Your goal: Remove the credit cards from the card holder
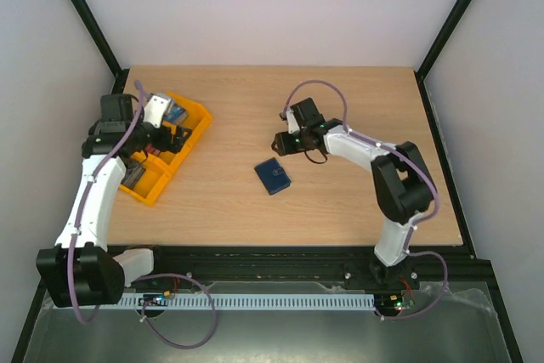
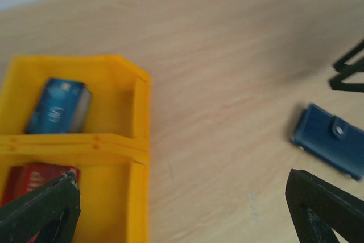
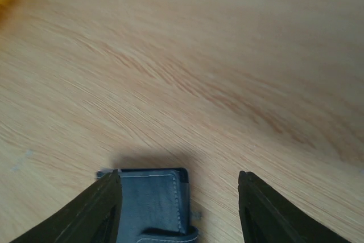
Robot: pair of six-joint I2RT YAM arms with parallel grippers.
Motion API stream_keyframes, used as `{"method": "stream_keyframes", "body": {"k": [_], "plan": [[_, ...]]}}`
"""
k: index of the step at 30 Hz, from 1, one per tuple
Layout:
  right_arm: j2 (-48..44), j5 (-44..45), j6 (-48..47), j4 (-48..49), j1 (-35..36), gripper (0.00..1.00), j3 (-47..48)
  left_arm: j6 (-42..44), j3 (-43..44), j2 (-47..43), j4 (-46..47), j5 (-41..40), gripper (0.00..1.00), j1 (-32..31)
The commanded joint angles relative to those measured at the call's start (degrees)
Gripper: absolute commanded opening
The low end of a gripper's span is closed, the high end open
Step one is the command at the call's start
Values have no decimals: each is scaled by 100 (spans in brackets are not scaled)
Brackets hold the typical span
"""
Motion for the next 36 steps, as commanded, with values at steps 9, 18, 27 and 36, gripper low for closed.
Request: {"method": "stream_keyframes", "body": {"k": [9,18,27,36], "plan": [[1483,-963,-527,-1216,88,45,810,-23,-423,-135,-281,-187,99,-475],[1658,-1816,-453,-1083,89,4,803,99,-524,-168,-329,-110,99,-534],[946,-2673,-131,-716,79,2,829,200,-471,-156,-472,-25,99,-580],[-488,-2953,838,636,88,2,677,441,277,26,-1206,799,99,-678]]}}
